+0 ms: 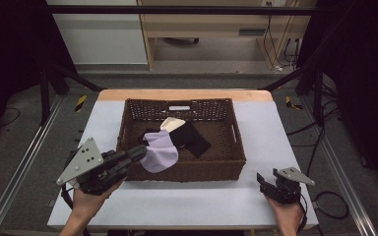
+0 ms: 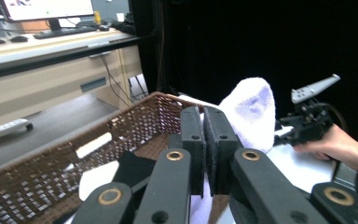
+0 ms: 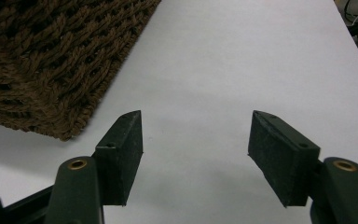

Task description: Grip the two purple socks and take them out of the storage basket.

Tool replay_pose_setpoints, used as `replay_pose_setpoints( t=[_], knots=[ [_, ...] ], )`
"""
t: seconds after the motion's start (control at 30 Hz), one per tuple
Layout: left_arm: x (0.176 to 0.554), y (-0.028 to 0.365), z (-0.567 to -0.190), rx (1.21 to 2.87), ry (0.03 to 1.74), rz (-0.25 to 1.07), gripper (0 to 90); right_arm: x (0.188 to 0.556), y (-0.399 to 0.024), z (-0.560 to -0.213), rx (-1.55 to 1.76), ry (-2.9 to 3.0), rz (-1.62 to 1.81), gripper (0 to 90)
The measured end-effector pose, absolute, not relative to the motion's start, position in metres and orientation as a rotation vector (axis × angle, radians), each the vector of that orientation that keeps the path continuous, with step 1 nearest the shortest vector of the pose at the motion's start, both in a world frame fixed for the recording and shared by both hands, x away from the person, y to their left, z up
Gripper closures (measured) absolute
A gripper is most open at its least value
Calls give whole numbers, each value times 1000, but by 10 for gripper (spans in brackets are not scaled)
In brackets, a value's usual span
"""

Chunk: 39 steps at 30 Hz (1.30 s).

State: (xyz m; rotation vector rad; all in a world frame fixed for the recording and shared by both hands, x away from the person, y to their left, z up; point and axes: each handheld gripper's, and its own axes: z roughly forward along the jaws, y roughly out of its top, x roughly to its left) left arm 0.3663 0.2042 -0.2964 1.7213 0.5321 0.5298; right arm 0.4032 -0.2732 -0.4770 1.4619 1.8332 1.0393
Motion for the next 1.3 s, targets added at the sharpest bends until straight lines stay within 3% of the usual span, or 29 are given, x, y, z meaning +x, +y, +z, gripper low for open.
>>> replay_pose_setpoints(
  t=[0.7,1.13,1.3],
  knots=[
    [360,185,-390,1942,628,319,865,402,-272,-477,1463,1836,1042,351],
    [375,168,-447,2115,716,274,860,402,-273,-477,1444,1829,1054,345],
    [375,165,-450,2122,722,270,782,401,-273,-477,1449,1831,1060,340]
  ],
)
